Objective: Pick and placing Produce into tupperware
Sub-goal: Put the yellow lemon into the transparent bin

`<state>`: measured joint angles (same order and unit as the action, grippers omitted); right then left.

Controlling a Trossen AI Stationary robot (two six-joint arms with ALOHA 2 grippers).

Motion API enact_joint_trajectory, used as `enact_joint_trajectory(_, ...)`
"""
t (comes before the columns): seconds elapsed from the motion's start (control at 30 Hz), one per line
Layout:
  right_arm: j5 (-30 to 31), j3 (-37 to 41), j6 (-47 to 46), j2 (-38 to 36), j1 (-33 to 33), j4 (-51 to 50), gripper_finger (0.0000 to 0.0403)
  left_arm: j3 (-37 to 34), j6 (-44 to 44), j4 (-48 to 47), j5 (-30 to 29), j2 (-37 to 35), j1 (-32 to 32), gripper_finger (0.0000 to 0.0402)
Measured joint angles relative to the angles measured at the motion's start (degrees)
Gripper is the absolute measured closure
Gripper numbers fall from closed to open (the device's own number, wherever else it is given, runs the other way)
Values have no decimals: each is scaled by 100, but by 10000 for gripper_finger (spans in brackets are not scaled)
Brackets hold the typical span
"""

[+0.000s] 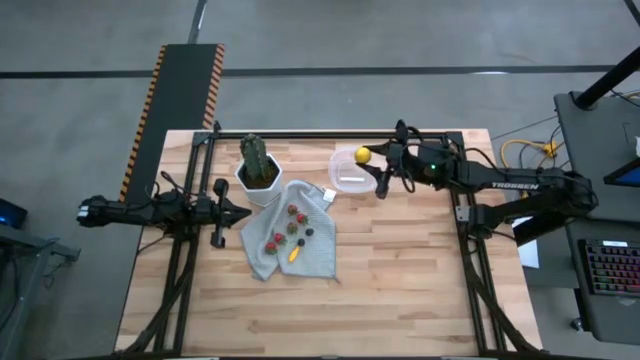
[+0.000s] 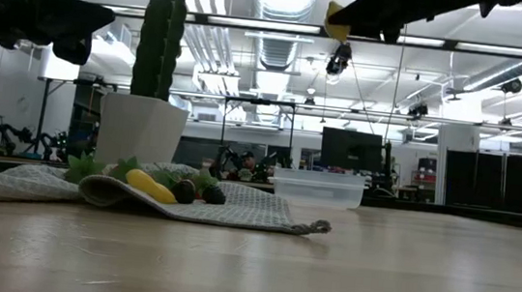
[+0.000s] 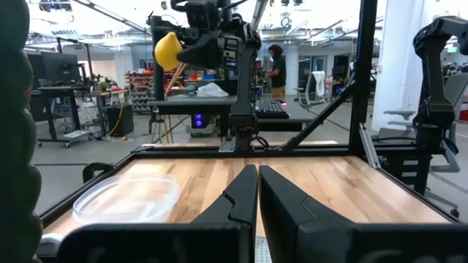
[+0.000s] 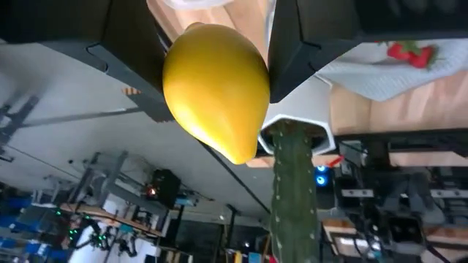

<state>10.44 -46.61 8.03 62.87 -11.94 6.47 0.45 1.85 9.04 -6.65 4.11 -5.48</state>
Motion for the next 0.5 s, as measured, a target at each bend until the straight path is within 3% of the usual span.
enact_joint_trajectory(0.37,-223,465,743,9,-359,1440,209,2,0,109,0,18,0,402)
enact_joint_trajectory(0.5,-742,720,638,31,-776,1770,209,2,2,107,1,17,0,402)
